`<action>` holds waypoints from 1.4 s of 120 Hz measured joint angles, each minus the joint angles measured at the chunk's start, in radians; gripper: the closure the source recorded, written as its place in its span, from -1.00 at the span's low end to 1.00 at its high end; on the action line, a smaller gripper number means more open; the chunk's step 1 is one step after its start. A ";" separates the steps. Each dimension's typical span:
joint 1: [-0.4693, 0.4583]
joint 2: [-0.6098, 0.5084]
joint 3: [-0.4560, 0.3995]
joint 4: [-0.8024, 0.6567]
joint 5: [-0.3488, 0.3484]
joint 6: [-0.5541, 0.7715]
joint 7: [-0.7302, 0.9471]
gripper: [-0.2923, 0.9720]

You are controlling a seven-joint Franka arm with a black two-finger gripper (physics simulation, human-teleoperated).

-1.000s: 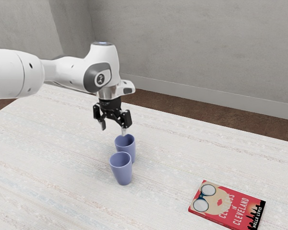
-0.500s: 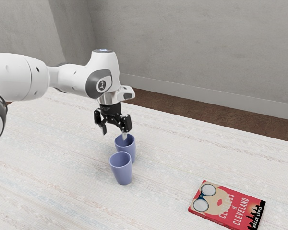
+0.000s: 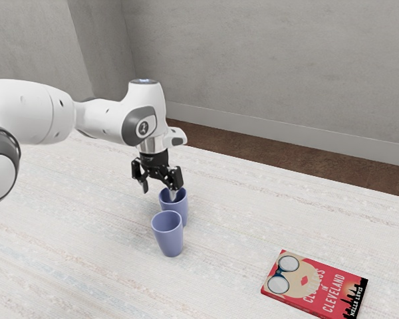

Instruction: Place the left cup onto the right cup

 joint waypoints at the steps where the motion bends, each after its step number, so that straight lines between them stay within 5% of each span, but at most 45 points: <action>1: 0.000 0.000 0.000 0.000 0.000 0.001 0.000 -0.54; 46: 0.006 0.037 -0.010 -0.001 0.001 0.033 0.001 -0.53; 73: 0.006 0.037 -0.013 0.009 0.004 0.042 0.005 0.26; 95: 0.001 0.037 -0.018 0.016 0.006 0.043 0.005 0.55; 130: -0.012 0.019 -0.020 0.020 0.012 0.043 0.000 0.67; 168: -0.028 -0.118 -0.019 0.030 0.025 0.014 -0.008 0.70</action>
